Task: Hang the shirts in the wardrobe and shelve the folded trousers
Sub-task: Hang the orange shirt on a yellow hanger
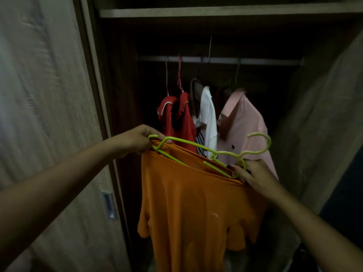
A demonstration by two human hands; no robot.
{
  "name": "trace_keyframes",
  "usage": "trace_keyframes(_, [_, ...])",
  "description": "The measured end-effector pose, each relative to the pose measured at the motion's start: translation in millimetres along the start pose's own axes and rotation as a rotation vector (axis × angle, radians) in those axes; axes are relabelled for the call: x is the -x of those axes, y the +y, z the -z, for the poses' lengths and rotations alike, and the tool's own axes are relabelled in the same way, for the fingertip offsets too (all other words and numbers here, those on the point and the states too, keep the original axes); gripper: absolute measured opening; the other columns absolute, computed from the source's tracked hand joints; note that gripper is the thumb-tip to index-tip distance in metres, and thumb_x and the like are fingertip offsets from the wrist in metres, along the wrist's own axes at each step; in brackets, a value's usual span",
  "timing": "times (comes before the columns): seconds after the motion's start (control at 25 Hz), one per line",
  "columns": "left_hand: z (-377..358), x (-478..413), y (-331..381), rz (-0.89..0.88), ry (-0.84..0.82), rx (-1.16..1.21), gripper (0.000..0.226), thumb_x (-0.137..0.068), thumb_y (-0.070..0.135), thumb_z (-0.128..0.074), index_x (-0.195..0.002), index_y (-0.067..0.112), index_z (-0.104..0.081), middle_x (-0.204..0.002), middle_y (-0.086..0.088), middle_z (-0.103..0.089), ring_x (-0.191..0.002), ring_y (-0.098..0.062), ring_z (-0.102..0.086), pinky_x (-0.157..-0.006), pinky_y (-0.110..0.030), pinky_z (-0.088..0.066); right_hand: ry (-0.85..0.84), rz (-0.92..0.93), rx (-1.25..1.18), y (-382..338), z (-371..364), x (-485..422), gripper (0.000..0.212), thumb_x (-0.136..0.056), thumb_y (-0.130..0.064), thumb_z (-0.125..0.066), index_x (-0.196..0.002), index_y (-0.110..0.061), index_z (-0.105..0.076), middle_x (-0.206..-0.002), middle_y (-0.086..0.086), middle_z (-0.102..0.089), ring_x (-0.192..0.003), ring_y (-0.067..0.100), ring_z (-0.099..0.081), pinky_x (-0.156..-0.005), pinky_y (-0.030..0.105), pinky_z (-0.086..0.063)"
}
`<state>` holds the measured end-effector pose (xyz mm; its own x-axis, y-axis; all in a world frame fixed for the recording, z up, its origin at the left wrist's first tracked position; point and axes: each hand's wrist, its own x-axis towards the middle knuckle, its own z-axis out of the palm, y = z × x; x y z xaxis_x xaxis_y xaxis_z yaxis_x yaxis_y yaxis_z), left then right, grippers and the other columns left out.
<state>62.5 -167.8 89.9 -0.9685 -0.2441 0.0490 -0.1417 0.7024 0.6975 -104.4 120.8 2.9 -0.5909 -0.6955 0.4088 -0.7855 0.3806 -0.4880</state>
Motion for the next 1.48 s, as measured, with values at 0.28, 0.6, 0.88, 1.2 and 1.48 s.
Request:
trace_keyframes(0.28, [-10, -12, 17, -0.041, -0.062, -0.054, 0.051, -0.087, -0.011, -0.041, -0.108, 0.025, -0.07, -0.105, 0.01, -0.066, -0.092, -0.003, -0.063, -0.067, -0.016, -0.049, -0.224, 0.131, 0.309, 7, 18, -13, 0.02, -0.09, -0.037, -0.055, -0.075, -0.025, -0.064, -0.062, -0.012, -0.057, -0.051, 0.001, -0.051, -0.058, 0.018, -0.035])
trace_keyframes(0.6, [-17, -28, 25, -0.292, -0.129, -0.148, 0.037, -0.088, 0.005, -0.056, -0.112, 0.031, -0.067, -0.118, 0.011, -0.06, -0.107, -0.003, -0.057, -0.09, -0.019, -0.048, 0.024, 0.104, -0.031, -37, 37, -27, 0.034, -0.095, -0.022, -0.048, -0.065, -0.017, -0.063, -0.057, -0.003, -0.059, -0.051, 0.002, -0.055, -0.05, 0.009, -0.038])
trace_keyframes(0.88, [-43, -42, 4, -0.437, 0.088, -0.153, 0.017, -0.094, 0.026, -0.052, -0.09, 0.02, -0.067, -0.086, -0.006, -0.068, -0.084, -0.02, -0.065, -0.079, -0.044, -0.053, 0.033, 0.168, -0.015, -34, 89, -19, 0.017, -0.09, -0.026, -0.055, -0.079, -0.017, -0.064, -0.077, -0.005, -0.061, -0.074, 0.005, -0.059, -0.065, 0.021, -0.046])
trace_keyframes(1.2, [-64, -92, 85, -0.603, -0.123, 0.037, 0.036, -0.1, 0.025, -0.038, -0.11, 0.002, -0.064, -0.108, -0.007, -0.065, -0.1, -0.01, -0.061, -0.089, -0.02, -0.047, -0.252, -0.157, -0.417, -30, 166, 29, 0.024, -0.086, -0.021, -0.056, -0.101, -0.003, -0.062, -0.087, 0.005, -0.066, -0.074, 0.014, -0.06, -0.063, 0.022, -0.05])
trace_keyframes(1.48, [-125, -169, 138, -0.875, -0.093, -0.553, 0.043, -0.1, 0.023, -0.039, -0.143, 0.015, -0.037, -0.146, -0.005, -0.036, -0.13, -0.018, -0.039, -0.106, -0.025, -0.031, -0.178, -0.4, -0.418, -29, 199, 68, 0.017, -0.083, -0.026, -0.064, -0.091, -0.011, -0.068, -0.088, 0.007, -0.066, -0.081, 0.018, -0.06, -0.072, 0.025, -0.05])
